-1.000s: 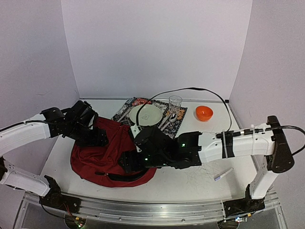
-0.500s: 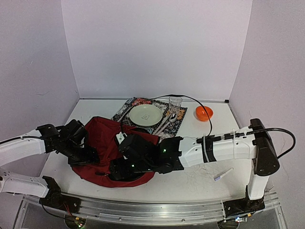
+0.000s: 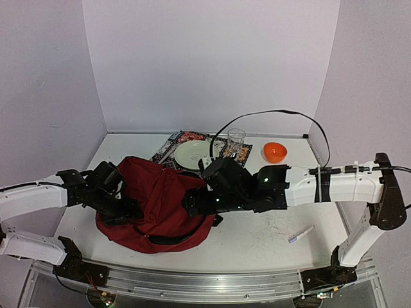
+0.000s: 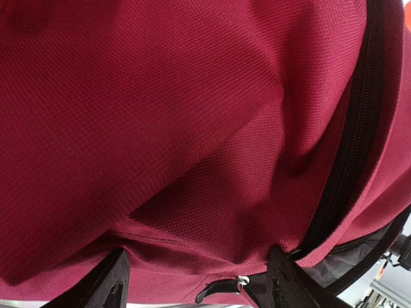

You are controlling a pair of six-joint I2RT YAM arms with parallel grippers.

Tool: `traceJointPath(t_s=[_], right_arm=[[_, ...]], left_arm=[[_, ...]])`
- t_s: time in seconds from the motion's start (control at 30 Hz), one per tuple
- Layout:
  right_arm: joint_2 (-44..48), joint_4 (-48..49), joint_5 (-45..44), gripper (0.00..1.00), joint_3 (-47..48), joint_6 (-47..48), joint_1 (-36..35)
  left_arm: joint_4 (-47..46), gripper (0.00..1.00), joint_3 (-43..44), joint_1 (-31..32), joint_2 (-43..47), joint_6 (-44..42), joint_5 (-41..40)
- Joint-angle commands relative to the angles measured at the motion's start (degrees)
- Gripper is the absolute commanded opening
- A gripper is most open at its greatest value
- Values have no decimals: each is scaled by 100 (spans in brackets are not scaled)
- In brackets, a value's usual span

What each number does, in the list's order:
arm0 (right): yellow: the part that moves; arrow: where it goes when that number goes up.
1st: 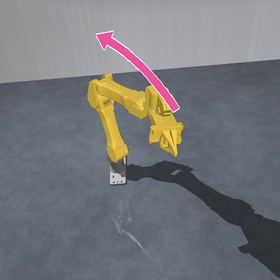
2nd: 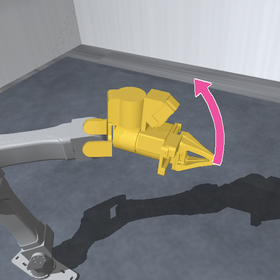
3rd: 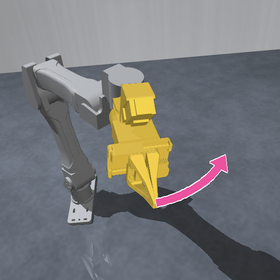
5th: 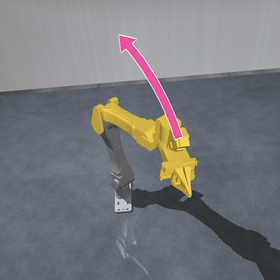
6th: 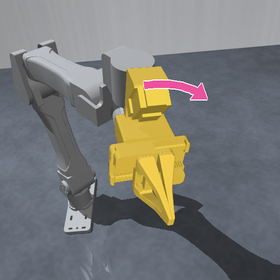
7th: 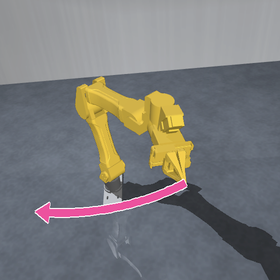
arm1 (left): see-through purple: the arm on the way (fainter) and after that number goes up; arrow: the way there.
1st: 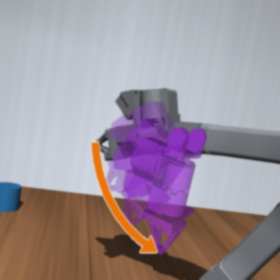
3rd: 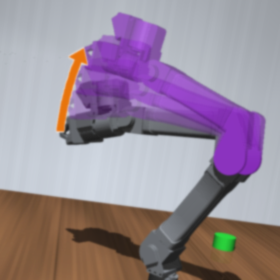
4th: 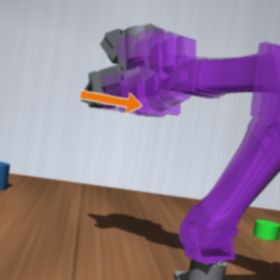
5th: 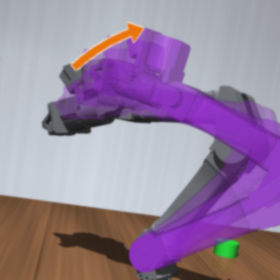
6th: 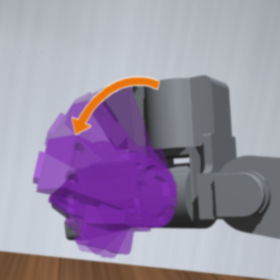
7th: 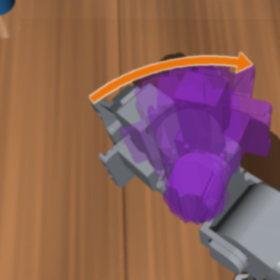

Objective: Pack the student bag
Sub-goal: Move the student bag to the center of the board.

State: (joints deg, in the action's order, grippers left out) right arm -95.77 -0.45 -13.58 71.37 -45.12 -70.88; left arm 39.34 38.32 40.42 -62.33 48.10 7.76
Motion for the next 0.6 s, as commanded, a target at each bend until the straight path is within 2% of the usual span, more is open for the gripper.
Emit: traceJointPath(t_s=[0.0,0.17,0.3,0.37,0.47,0.57], right_arm=[[-60,-142,155,90,-76,-310,298],[-498,-142,313,88,-8,-492,508],[-695,-140,499,77,11,-410,588],[-662,-145,542,62,-42,-349,617],[-464,-145,536,26,-281,-295,745],[-128,-143,467,4,-545,-173,900]], left_arm=[[-424,73,-35,-8,-94,64,219],[-492,71,-18,-7,-100,87,246],[-541,70,-21,-8,-67,120,283],[-562,70,-1,-8,-59,121,311],[-612,70,69,-7,-52,125,407],[-654,71,168,0,-116,91,591]])
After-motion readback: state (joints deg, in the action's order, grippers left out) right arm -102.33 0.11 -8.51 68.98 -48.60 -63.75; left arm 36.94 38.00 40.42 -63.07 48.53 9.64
